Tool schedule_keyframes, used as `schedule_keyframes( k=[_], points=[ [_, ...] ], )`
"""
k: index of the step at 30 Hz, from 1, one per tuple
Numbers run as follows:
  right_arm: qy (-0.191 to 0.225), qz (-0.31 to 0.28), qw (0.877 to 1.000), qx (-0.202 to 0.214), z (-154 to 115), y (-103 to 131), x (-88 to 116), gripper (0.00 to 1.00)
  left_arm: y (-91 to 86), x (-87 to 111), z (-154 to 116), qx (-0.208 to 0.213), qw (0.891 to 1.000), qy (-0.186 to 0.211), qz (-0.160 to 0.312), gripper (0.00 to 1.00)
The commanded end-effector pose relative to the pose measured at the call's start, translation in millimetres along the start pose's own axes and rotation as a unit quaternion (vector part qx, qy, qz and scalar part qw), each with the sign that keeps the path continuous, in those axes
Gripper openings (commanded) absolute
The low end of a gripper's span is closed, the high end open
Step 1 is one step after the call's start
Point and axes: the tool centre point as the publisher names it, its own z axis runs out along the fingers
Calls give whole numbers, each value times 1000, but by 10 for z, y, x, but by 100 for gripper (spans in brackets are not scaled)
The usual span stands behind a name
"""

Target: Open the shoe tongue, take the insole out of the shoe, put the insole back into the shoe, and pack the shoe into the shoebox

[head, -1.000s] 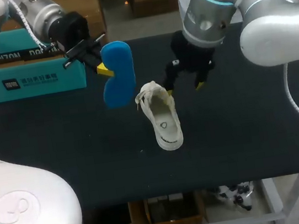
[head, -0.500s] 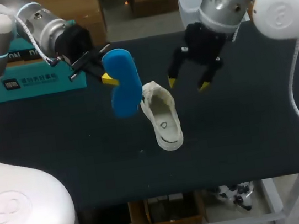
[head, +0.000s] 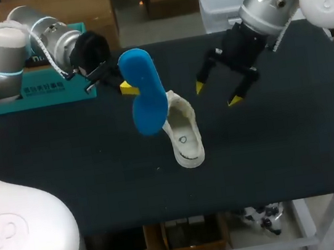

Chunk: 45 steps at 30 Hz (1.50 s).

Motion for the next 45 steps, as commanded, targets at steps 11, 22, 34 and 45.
schedule_keyframes(
  k=[11, 22, 34, 45],
  points=[
    [111, 189, 970, 105, 145, -263, 360, 100, 62, -22, 139, -8, 998, 36, 43, 0],
    [152, 248, 947, 136, 382, -468, 364, 100, 241, -53, 355, -70, 991, 24, 114, 0],
    [213, 257, 931, 148, 646, -465, 271, 48, 547, -31, 592, -151, 976, 29, 152, 0],
    [243, 256, 921, 167, 699, -479, 380, 38, 725, -9, 665, -186, 965, 17, 186, 0]
  ],
)
